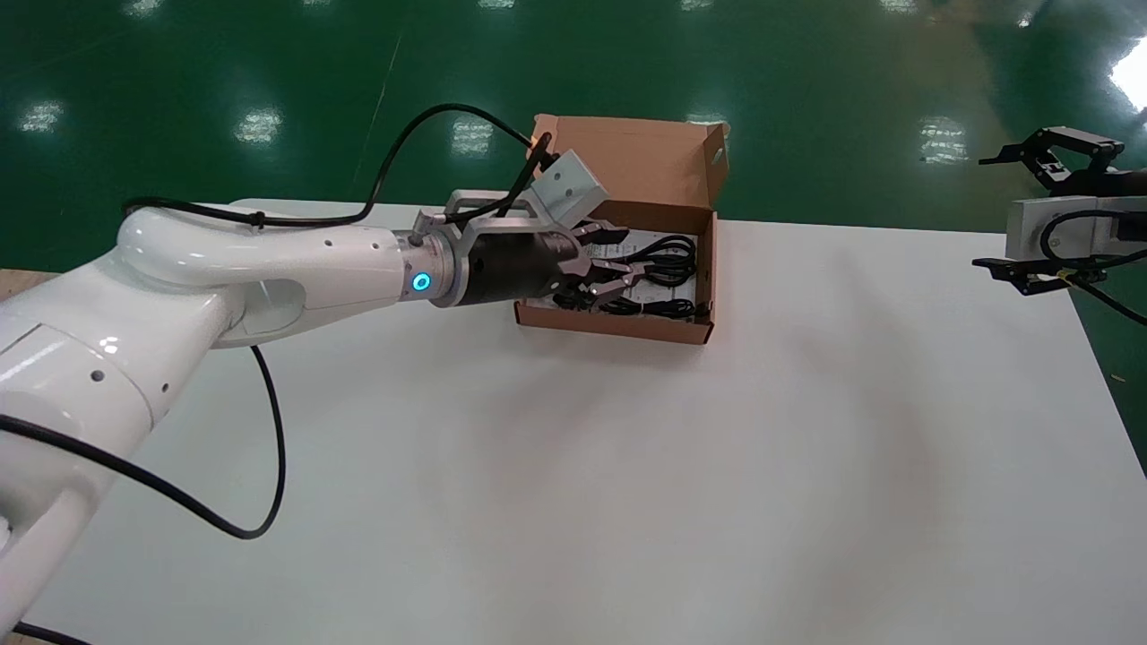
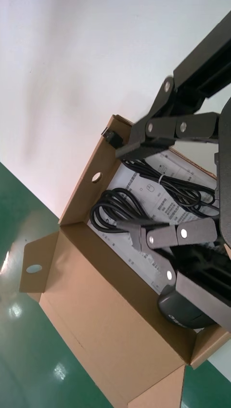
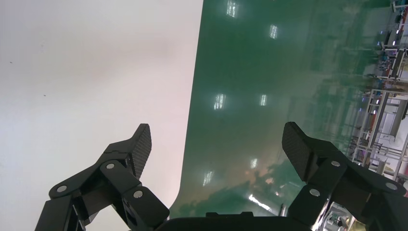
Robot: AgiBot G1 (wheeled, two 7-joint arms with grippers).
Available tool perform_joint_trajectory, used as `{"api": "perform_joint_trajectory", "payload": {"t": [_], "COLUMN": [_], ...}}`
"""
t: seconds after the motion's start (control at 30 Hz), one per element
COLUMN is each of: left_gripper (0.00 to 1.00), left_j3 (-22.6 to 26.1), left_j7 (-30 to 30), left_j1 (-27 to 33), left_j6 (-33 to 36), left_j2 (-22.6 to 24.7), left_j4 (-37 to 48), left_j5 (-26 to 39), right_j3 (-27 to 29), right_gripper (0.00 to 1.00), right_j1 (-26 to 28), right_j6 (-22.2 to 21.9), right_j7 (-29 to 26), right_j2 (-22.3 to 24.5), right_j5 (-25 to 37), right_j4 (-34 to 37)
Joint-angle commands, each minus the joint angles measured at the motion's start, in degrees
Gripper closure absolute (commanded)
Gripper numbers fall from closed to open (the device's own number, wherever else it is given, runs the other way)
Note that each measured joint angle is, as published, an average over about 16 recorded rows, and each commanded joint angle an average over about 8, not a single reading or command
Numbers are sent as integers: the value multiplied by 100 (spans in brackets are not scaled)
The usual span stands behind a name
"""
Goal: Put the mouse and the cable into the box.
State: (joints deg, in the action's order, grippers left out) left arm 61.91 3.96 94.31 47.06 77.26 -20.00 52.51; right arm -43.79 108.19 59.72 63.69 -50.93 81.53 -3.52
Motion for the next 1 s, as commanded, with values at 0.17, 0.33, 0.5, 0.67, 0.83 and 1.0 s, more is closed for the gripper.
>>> {"api": "perform_joint_trajectory", "payload": {"t": [0.17, 0.33, 0.5, 0.67, 0.83, 1.0], "left_gripper": [0, 0, 0, 0, 0, 0], "left_j3": [-133, -504, -892, -1277, -1663, -2051], "left_j7": [-64, -178, -301, -423, -545, -668], "left_j1": [-103, -358, -635, -910, -1185, -1463], "left_j6": [105, 418, 745, 1070, 1395, 1723], "left_j2": [-145, -466, -823, -1177, -1532, -1890], "left_j4": [-196, -596, -1049, -1497, -1947, -2400], "left_j5": [-36, -117, -207, -296, -386, -476], "right_j3": [175, 413, 652, 890, 1128, 1368], "right_gripper": [0, 0, 0, 0, 0, 0], "right_j1": [-293, -692, -1095, -1494, -1893, -2297], "right_j6": [165, 388, 612, 834, 1056, 1280], "right_j7": [-466, -1104, -1747, -2384, -3023, -3666], "right_j2": [99, 235, 373, 509, 645, 783], "right_j5": [-249, -589, -932, -1271, -1611, -1954], "right_j4": [-439, -1039, -1644, -2244, -2845, -3451]}}
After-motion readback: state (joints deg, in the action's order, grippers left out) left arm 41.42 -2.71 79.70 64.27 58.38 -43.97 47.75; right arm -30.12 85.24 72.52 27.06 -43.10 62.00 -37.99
